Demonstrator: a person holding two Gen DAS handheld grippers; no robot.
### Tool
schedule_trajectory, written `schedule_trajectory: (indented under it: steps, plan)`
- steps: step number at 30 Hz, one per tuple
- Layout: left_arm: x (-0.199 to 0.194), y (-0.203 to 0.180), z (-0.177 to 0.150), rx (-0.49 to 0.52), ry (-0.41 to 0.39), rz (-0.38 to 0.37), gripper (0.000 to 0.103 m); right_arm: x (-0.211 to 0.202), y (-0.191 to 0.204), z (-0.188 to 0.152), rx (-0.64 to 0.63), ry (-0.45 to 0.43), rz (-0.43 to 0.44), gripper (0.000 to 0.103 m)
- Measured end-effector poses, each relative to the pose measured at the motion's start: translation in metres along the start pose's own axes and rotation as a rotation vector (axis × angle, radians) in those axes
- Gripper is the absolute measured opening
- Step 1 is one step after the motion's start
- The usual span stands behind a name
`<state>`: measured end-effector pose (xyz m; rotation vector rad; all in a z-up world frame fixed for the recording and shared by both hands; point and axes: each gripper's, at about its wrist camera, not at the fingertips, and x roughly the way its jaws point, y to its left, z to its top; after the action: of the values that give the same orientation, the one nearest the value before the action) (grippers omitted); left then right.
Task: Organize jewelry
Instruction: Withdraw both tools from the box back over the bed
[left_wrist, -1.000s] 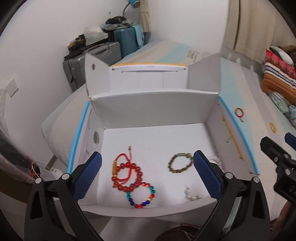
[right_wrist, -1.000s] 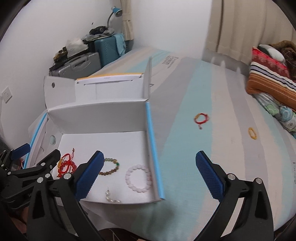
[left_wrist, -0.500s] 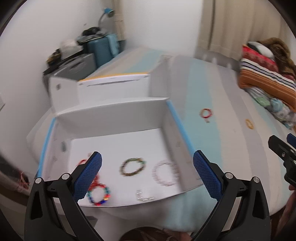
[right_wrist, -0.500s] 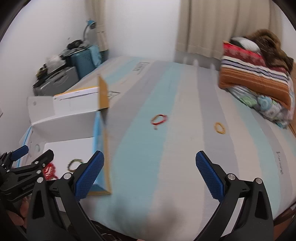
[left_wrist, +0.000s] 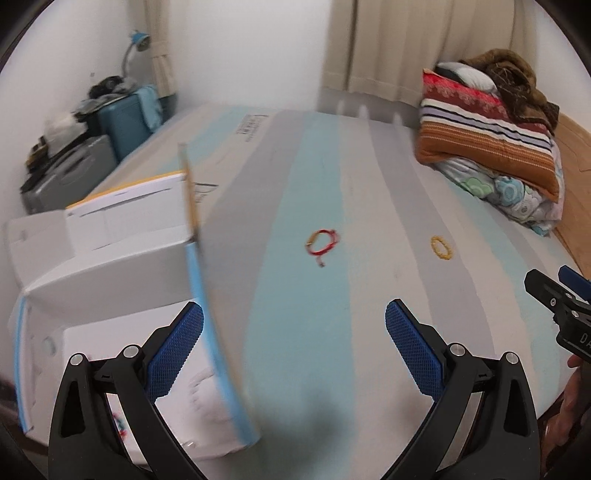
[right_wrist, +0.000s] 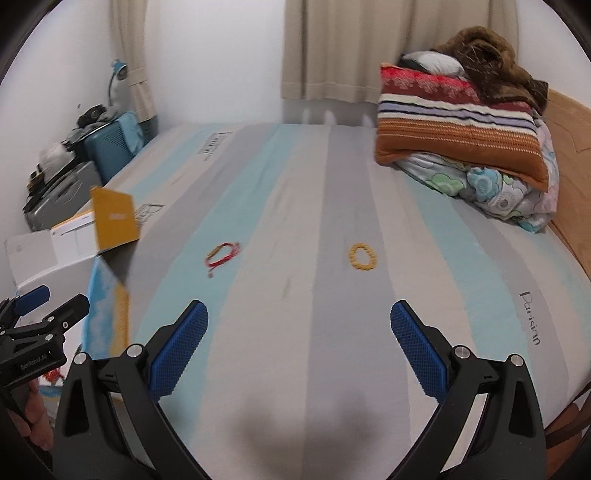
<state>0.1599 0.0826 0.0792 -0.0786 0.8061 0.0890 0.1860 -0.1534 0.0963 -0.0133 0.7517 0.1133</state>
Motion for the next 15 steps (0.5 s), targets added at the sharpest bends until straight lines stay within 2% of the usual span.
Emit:
schedule_trajectory:
  steps: [5, 10, 15]
  plan:
    - [0.042, -0.032, 0.022, 0.044, 0.021, -0.011, 0.097, 0.043, -0.034, 0.016, 0.036, 0.018, -0.026, 0.095]
    - [0.083, -0.048, 0.039, 0.063, 0.046, -0.01, 0.097, 0.087, -0.053, 0.028, 0.053, 0.05, -0.033, 0.095]
    - [0.134, -0.055, 0.058, 0.052, 0.117, -0.046, 0.097, 0.132, -0.068, 0.038, 0.047, 0.102, -0.042, 0.095]
